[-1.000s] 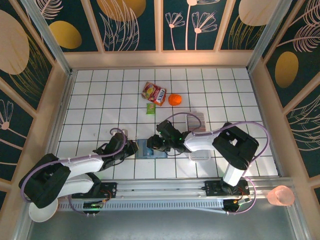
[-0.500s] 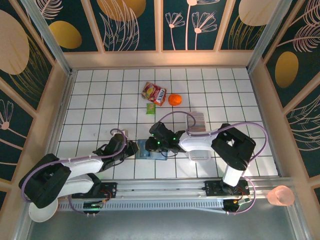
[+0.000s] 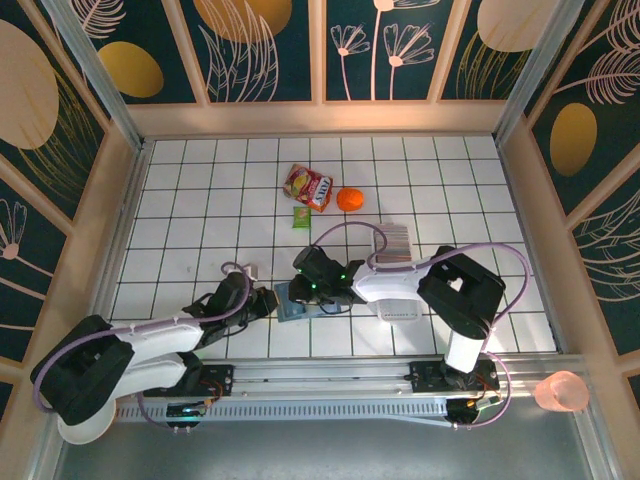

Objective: Put the credit cards into the card holder

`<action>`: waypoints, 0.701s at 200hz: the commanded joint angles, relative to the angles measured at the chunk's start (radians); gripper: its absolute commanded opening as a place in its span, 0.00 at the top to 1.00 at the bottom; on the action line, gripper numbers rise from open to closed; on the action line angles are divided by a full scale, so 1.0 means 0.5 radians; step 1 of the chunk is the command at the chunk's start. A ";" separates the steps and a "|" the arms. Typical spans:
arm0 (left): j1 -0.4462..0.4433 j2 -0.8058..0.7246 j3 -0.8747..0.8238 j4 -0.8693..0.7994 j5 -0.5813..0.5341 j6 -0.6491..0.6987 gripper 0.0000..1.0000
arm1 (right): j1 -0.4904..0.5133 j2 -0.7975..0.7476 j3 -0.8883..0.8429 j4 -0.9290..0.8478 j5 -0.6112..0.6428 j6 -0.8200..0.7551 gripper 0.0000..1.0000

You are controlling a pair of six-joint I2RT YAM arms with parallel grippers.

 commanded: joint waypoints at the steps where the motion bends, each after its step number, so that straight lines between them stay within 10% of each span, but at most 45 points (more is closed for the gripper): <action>1: -0.032 -0.057 -0.080 -0.253 0.109 -0.062 0.91 | 0.022 -0.074 0.083 -0.101 0.119 -0.059 0.69; 140: -0.033 -0.347 -0.029 -0.423 0.002 -0.068 0.74 | 0.167 -0.586 -0.192 -0.523 0.547 -0.003 0.51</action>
